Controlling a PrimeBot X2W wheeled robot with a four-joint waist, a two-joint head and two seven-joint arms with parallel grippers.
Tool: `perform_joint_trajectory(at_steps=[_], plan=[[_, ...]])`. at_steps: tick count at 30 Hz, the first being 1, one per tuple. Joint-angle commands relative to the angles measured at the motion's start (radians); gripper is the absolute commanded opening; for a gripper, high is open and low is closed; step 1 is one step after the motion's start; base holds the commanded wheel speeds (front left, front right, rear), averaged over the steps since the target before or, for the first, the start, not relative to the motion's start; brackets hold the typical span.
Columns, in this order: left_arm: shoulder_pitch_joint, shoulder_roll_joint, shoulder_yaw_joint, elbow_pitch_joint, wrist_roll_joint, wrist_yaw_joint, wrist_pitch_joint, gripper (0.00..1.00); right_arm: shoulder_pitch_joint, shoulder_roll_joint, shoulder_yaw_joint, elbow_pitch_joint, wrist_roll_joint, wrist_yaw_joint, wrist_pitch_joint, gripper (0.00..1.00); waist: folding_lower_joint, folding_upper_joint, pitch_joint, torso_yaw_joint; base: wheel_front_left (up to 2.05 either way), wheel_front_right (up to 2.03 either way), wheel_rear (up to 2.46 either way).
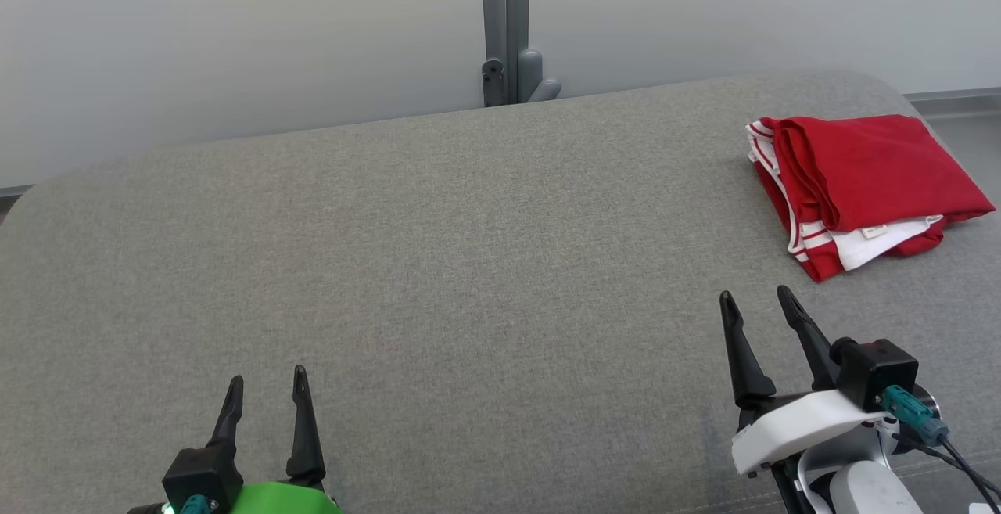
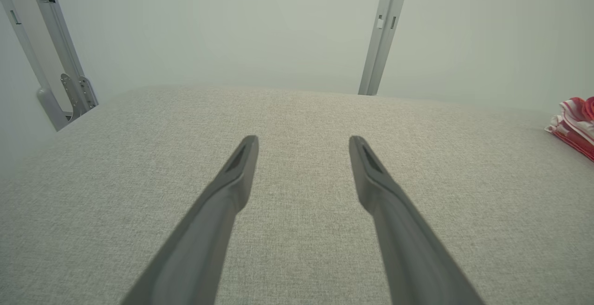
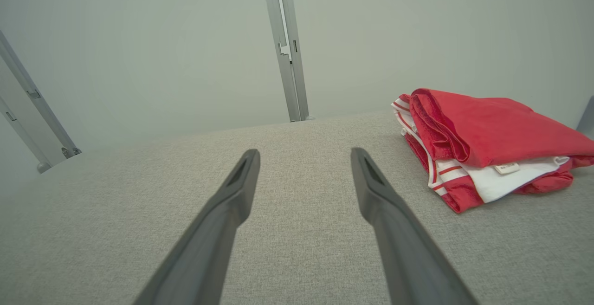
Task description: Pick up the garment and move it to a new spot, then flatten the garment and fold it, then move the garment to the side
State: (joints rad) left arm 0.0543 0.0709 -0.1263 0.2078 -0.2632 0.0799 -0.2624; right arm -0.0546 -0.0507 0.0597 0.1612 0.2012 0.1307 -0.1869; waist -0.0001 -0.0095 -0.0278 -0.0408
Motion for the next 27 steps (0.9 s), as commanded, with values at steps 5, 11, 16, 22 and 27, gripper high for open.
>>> perform_joint_trajectory(at_steps=[5,11,16,22,27], plan=[[0.007,-0.002,0.004,0.003,0.010,0.001,-0.002,1.00,-0.004,-0.001,0.010,0.010,0.011,0.000,-0.010,1.00,0.0001,0.0095,0.000,0.000,0.00,0.00,0.00],[0.006,-0.003,0.007,-0.001,0.016,-0.002,-0.002,1.00,-0.009,0.000,0.017,0.015,0.015,0.000,-0.016,1.00,0.0001,0.0095,0.002,0.000,0.00,0.00,0.00],[0.004,-0.005,0.010,-0.007,0.015,-0.008,-0.002,1.00,-0.006,0.000,0.016,0.018,0.013,0.000,-0.017,1.00,0.0001,0.0095,0.003,0.002,0.00,0.00,0.00],[0.002,-0.005,0.007,0.005,0.012,-0.006,0.002,0.00,0.005,0.001,0.018,0.031,0.011,0.000,-0.008,0.00,0.0001,0.0000,0.004,0.004,0.00,0.00,0.00],[-0.004,-0.006,0.018,0.018,-0.059,-0.017,0.022,0.00,0.014,0.000,0.013,0.040,0.088,0.000,0.006,0.00,0.0001,0.0003,0.005,0.005,0.00,0.00,0.00]])
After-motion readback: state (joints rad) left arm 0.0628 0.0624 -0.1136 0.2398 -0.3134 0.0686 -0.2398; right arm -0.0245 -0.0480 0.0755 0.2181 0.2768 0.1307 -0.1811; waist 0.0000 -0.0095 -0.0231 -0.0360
